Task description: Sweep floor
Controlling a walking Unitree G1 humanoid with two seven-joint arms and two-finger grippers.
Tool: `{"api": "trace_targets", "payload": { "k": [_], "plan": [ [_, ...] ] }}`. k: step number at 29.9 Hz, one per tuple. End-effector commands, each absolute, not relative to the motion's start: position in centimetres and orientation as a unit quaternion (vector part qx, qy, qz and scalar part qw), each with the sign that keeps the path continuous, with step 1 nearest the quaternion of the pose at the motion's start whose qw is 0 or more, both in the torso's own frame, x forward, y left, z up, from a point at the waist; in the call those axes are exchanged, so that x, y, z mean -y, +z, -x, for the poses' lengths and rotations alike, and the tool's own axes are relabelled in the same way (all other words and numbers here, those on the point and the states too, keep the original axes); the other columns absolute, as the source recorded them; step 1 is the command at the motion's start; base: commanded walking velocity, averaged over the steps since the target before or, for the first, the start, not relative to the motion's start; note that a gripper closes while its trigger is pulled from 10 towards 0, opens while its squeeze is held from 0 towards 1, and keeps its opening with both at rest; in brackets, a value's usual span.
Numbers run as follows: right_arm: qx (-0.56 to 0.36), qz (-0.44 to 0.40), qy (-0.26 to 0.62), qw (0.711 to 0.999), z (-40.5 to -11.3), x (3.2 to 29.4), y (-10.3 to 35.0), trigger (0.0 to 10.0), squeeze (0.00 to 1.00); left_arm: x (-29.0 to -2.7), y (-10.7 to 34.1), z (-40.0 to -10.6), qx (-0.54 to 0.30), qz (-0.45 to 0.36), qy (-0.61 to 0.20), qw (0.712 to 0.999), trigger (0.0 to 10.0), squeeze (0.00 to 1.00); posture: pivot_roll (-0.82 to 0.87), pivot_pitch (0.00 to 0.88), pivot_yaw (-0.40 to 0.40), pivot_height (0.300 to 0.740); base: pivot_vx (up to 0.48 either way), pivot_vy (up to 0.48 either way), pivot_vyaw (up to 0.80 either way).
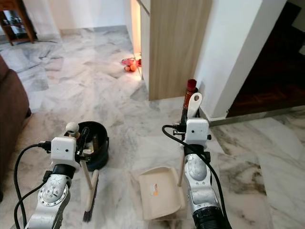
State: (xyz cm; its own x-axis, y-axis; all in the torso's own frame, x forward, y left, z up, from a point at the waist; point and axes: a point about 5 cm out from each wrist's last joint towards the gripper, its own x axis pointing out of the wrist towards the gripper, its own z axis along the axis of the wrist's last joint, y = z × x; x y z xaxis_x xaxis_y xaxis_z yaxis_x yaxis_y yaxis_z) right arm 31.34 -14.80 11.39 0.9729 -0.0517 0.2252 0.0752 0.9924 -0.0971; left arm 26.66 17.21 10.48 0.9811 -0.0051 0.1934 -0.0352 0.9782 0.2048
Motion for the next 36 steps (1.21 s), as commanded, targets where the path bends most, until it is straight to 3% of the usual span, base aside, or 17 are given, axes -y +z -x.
{"api": "trace_targets", "payload": {
  "k": [1, 36],
  "plan": [
    [0.126, 0.053, -0.025, 0.99, -31.8, 14.44, 12.25, 10.0, 0.0, -17.13, 11.3, -27.07, 0.116, -0.12, 0.006, 0.986, 10.0, 0.0, 0.08, 0.0, 0.003, 0.74, 0.0, -0.251, -0.8],
    [0.127, 0.052, -0.018, 0.99, -31.73, 14.32, 12.28, 10.0, 0.0, -17.17, 11.28, -27.09, 0.121, -0.117, 0.011, 0.986, 10.0, 0.0, 0.07, 0.0, 0.0, 0.74, 0.0, -0.03, -0.8]
  ]
}}
